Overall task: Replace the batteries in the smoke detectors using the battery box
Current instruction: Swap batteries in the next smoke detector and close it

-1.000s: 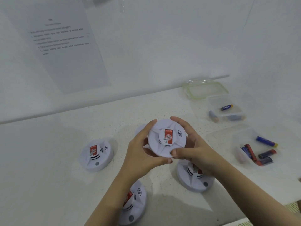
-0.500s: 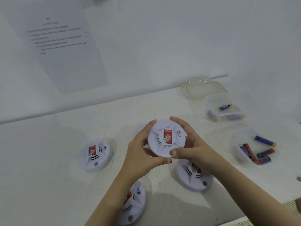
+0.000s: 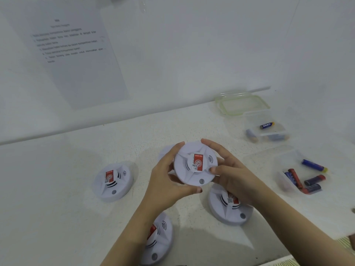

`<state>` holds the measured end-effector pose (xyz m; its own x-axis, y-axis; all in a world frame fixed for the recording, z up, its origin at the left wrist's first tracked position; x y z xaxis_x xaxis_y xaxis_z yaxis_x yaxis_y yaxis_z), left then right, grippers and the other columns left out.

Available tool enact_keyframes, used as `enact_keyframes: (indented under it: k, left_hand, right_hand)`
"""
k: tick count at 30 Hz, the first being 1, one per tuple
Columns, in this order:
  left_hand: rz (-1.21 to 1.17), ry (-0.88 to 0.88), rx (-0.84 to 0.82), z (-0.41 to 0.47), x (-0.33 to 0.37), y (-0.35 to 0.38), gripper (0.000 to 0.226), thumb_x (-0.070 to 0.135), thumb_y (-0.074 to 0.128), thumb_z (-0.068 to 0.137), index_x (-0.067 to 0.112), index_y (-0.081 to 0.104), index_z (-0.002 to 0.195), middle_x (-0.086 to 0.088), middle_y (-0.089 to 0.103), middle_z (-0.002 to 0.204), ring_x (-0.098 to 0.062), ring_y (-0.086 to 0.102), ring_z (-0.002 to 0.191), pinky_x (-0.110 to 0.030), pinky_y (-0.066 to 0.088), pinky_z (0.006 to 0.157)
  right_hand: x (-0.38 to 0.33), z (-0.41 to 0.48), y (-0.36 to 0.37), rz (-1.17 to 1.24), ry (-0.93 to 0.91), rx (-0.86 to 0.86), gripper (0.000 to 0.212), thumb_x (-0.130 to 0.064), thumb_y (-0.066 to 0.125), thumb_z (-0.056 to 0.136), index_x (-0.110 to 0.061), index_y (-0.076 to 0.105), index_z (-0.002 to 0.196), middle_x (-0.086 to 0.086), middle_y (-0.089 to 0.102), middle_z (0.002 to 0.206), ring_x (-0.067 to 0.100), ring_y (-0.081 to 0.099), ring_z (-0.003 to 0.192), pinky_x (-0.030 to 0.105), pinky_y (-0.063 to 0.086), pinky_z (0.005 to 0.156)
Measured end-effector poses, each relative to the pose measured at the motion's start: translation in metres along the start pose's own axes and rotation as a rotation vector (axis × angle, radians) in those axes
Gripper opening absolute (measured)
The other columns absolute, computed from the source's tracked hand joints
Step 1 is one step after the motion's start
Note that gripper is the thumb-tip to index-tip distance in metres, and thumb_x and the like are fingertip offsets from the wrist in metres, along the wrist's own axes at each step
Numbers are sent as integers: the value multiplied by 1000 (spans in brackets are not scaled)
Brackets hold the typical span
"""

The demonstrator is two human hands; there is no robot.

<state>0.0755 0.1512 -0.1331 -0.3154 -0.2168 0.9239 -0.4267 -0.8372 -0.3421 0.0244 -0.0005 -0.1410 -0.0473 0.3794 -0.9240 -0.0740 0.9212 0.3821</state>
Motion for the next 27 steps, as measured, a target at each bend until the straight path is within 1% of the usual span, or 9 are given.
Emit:
enact_keyframes:
  k: [2,4,7,10,12,14,17,22,27]
  left_hand:
    - [-6,3,0,0,0,0,101,7,94,50,30,47,136,12,57,130,-5,56,119,-32,57,86]
    - [-11,13,5,0,0,0,100,7,94,50,31,47,135,13,57,129,-1,56,116,-25,56,82]
    - [-28,22,19,0,2,-2,98,13,94,49,31,46,133,13,56,130,1,55,116,-18,54,78]
    - [-48,16,20,0,2,-1,99,16,94,47,34,47,132,13,56,130,0,56,115,-18,54,77]
    - [-57,17,25,0,3,-1,99,28,92,45,36,46,132,13,56,130,-1,56,115,-20,55,78]
    - [-63,16,31,0,3,-1,98,34,89,44,38,46,132,12,56,131,-1,56,116,-21,55,78]
    - [-64,12,34,0,2,-1,99,36,89,43,38,46,132,12,56,131,-1,56,116,-22,56,78]
    - [-51,14,32,0,2,-2,99,33,90,44,39,45,132,13,56,131,1,56,114,-19,55,77]
    - [-61,9,37,1,2,-1,97,38,88,43,42,46,130,15,56,130,-1,57,114,-20,55,77]
  right_hand:
    - [0,-1,-1,1,0,5,62,-1,54,80,-27,46,136,17,61,125,33,59,112,37,52,85]
    - [-1,-2,-1,5,-4,18,62,0,56,79,-26,47,136,17,61,125,34,59,113,38,52,85]
    - [-2,-3,-3,-6,-16,60,61,-1,60,78,-25,50,133,15,63,122,34,61,110,39,54,84]
    - [-3,-4,-3,-1,-13,73,60,-1,61,77,-25,51,131,17,64,119,35,62,107,40,54,84]
    - [-3,-4,-3,1,-8,76,60,-2,62,76,-25,52,131,17,64,120,35,62,107,40,54,84]
    - [-3,-3,-3,5,-6,78,60,-2,62,76,-25,52,131,17,64,119,34,63,106,40,54,83]
    - [-3,-3,-3,3,-6,81,60,-2,62,76,-25,52,130,16,64,119,33,63,105,39,54,81]
    - [-3,-3,-3,-6,-4,85,59,-2,62,77,-26,52,130,15,65,119,33,63,106,37,55,80]
    - [-3,-3,-3,-5,-4,86,60,-2,61,76,-25,51,131,16,64,120,33,63,106,37,54,80]
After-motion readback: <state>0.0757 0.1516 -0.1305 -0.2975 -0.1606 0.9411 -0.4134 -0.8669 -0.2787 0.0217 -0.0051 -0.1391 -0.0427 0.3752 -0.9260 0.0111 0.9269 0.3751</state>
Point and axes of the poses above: each hand's wrist, its own z-axis towards the middle knuckle, its own y-axis out of the palm, x = y × z, the point moved 6 cm from there along z, towards the middle knuckle
